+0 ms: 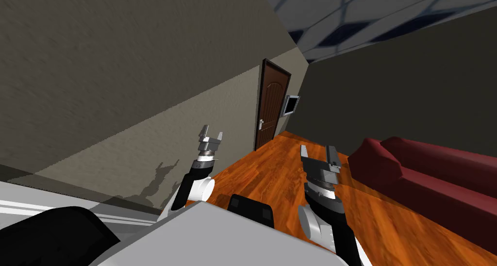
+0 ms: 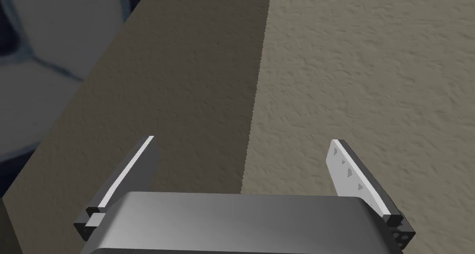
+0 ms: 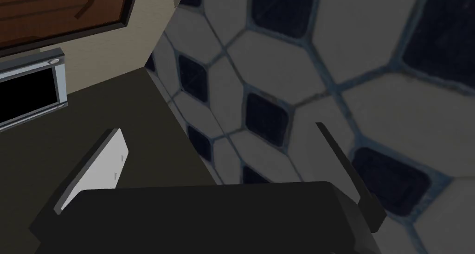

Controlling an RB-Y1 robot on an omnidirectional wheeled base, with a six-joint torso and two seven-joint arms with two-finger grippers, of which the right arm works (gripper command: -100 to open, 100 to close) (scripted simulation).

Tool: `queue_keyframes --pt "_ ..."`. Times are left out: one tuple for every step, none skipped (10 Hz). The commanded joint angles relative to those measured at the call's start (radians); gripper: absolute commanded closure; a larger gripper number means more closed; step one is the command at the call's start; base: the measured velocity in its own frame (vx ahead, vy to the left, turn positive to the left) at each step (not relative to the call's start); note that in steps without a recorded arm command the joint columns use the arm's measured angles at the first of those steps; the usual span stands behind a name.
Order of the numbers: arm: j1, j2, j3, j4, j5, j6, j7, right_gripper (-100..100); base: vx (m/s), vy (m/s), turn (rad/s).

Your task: Pull the door open

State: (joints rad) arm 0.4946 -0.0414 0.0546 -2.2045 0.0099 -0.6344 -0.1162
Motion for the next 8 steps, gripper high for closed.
queue_keyframes --pt "-0.009 -0.022 0.016 0.019 -0.030 -0.001 -0.031 -100 0.090 -0.001 0.124" --pt "-0.012 -0.032 0.022 0.027 -0.042 -0.001 -0.044 -100 0.150 -0.057 0.149" --pt "-0.018 -0.047 0.033 0.041 -0.062 -0.002 -0.066 -100 0.153 -0.052 0.112" --pt "-0.024 -0.060 0.042 0.052 -0.080 -0.003 -0.084 -100 0.171 -0.036 0.102" --pt "-0.029 -0.073 0.051 0.064 -0.098 -0.003 -0.103 -100 0.153 -0.055 0.128" --pt "-0.035 -0.086 0.061 0.076 -0.117 -0.004 -0.123 -100 0.146 -0.079 0.119" --pt "-0.041 -0.102 0.073 0.091 -0.139 -0.005 -0.147 -100 0.156 -0.067 0.138" --pt "-0.044 -0.110 0.079 0.098 -0.150 -0.005 -0.159 -100 0.123 -0.037 0.103"
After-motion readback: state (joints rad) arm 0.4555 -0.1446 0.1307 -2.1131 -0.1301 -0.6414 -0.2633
